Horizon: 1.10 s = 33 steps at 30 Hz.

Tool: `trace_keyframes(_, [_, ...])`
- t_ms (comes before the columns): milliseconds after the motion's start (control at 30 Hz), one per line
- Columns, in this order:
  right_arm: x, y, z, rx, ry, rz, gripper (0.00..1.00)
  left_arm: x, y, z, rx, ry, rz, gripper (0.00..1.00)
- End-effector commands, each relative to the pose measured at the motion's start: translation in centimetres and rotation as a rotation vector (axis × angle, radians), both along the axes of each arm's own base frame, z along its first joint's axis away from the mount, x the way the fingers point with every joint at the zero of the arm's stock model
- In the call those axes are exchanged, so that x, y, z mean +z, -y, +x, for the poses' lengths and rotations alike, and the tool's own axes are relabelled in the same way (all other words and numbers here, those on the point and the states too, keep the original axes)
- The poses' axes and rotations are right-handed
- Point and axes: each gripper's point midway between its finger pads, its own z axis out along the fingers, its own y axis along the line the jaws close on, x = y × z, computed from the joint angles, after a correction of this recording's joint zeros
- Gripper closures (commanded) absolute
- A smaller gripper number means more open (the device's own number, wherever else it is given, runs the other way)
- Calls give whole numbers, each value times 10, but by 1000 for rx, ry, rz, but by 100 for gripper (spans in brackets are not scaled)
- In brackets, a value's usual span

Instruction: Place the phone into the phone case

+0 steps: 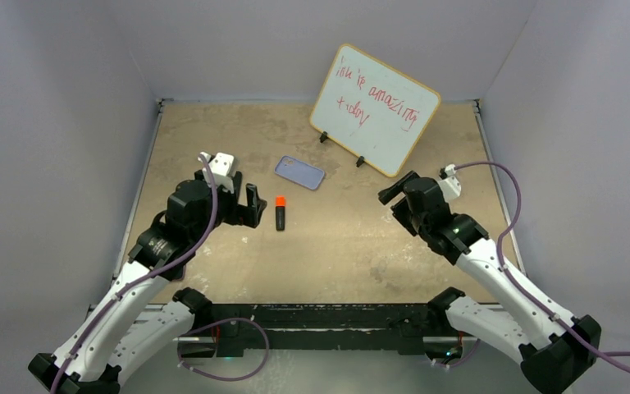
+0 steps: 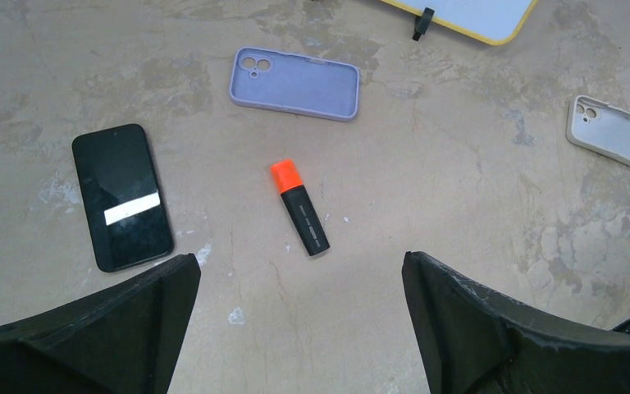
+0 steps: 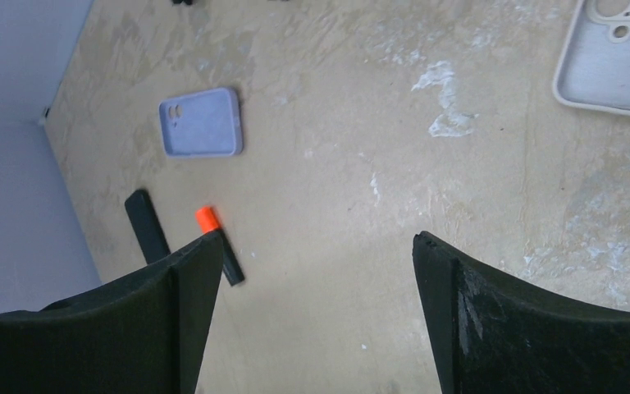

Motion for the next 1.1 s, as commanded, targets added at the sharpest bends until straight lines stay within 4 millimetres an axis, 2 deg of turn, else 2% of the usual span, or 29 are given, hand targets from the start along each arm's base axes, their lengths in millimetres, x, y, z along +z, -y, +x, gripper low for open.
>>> trace_keyframes(0, [-20, 31, 6, -206, -47, -66, 28, -3, 2, 2, -18, 8, 15, 0])
trace_keyframes(200, [-50, 68, 16, -386, -173, -55, 48, -12, 0, 1, -13, -20, 35, 1])
trace_keyframes(367, [-82, 107, 11, -579, -298, -18, 52, -12, 1, 0, -13, -19, 26, 1])
trace_keyframes(500, [-113, 119, 0, -685, -423, 74, 61, -11, -1, 1, -5, -13, 28, 1])
trace_keyframes(567, [-123, 121, -1, -685, -463, 83, 66, -11, 0, 1, -7, -13, 29, 1])
trace_keyframes(633, [-129, 125, 1, -664, -482, 56, 67, -11, 0, 2, -10, -15, 29, 1])
trace_keyframes(800, [-135, 130, -10, -673, -553, 3, 68, -13, 2, 2, -21, -20, 28, 2])
trace_keyframes(900, [-134, 130, -6, -633, -540, -18, 64, -12, 3, 2, -21, -17, 28, 2])
trace_keyframes(1067, [-132, 136, -19, -638, -574, -67, 61, -12, 3, 2, -22, -18, 28, 2])
